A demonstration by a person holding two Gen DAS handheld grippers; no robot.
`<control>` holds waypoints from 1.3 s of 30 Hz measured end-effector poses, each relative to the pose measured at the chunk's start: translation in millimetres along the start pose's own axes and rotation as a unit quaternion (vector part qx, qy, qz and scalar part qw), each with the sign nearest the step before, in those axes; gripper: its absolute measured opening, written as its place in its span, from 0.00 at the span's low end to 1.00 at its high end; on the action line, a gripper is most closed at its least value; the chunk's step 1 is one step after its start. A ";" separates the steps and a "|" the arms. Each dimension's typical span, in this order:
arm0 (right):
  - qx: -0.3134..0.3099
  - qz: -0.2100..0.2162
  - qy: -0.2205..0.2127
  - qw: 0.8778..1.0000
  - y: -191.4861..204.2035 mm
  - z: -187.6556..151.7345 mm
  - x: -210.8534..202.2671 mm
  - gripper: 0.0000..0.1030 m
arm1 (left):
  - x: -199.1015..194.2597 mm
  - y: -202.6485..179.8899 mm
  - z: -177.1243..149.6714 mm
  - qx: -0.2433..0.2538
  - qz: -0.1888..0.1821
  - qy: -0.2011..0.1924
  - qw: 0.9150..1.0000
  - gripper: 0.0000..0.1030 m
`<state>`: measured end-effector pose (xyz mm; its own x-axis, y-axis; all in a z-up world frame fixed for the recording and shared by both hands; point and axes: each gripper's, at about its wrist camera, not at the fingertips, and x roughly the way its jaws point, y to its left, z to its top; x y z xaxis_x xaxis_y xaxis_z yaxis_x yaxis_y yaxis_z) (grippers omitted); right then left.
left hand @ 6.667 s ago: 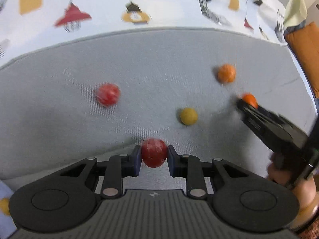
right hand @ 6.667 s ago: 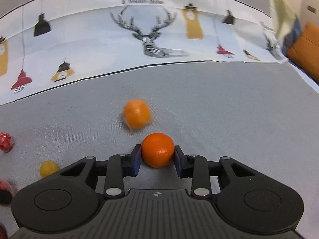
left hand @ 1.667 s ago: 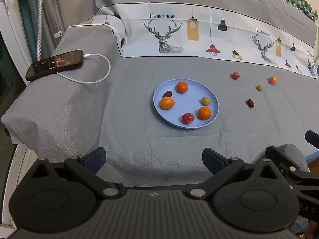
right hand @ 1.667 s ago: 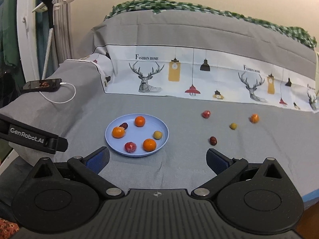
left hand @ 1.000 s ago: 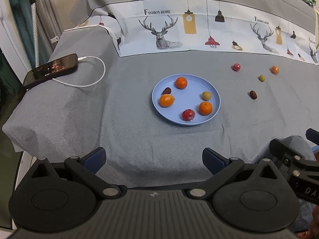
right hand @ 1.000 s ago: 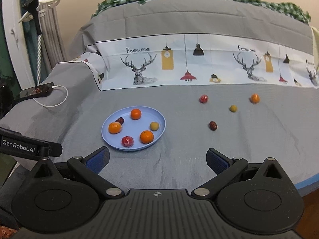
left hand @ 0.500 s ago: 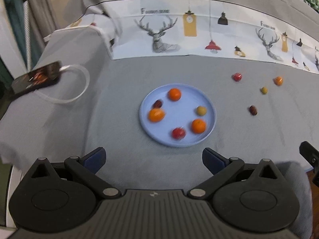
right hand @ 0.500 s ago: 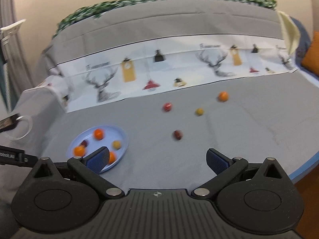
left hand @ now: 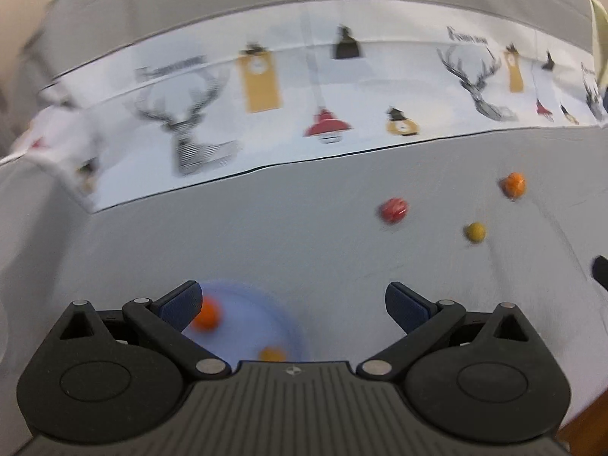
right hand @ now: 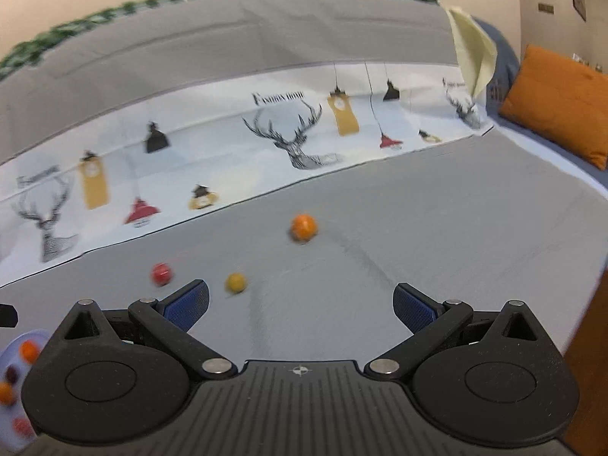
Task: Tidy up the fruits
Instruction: 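Grasp a plastic-wrapped red fruit with the left gripper while the right grasps a bagged mandarin, then carry the wrapped red fruit and bagged mandarin over the plate and release both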
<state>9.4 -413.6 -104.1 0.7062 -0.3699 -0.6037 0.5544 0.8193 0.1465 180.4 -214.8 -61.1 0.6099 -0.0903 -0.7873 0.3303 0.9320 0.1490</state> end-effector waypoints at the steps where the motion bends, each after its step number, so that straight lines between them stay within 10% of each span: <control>1: 0.003 -0.006 0.006 1.000 -1.9 2.2 20.3 0.99 | 15.8 -11.4 8.3 0.009 -0.004 0.002 1.000 1.00; 16: -0.012 -0.017 0.075 0.997 10.2 35.4 264.3 0.99 | 206.5 -75.7 59.6 0.045 -0.002 0.053 0.998 1.00; 17: -0.016 -0.025 0.081 0.996 11.4 34.6 273.0 0.97 | 206.3 -74.4 60.9 0.039 -0.007 0.047 0.998 0.99; 18: -0.030 -0.032 0.067 0.997 14.2 32.8 275.1 0.72 | 204.0 -73.1 62.3 0.039 -0.015 0.038 0.998 0.88; 20: -0.063 -0.029 0.037 0.997 20.9 30.4 270.8 0.36 | 199.2 -73.6 62.9 0.058 -0.039 0.031 0.997 0.44; 21: -0.068 -0.024 0.039 0.997 23.2 31.2 268.2 0.36 | 197.3 -75.2 63.6 0.068 -0.051 0.031 0.996 0.27; 27: -0.069 -0.033 0.042 0.996 19.9 35.5 228.6 0.36 | 163.7 -78.4 55.1 0.109 -0.054 0.008 0.993 0.27; 39: -0.021 0.087 -0.024 0.996 20.2 16.4 10.1 0.36 | -10.5 -13.4 -3.6 0.086 -0.096 -0.029 0.991 0.27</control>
<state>35.0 -408.0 -94.4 0.8105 -0.2398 -0.5345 0.4031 0.8903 0.2118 167.0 -225.0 -57.0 0.5626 -0.2858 -0.7758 0.5597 0.8223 0.1029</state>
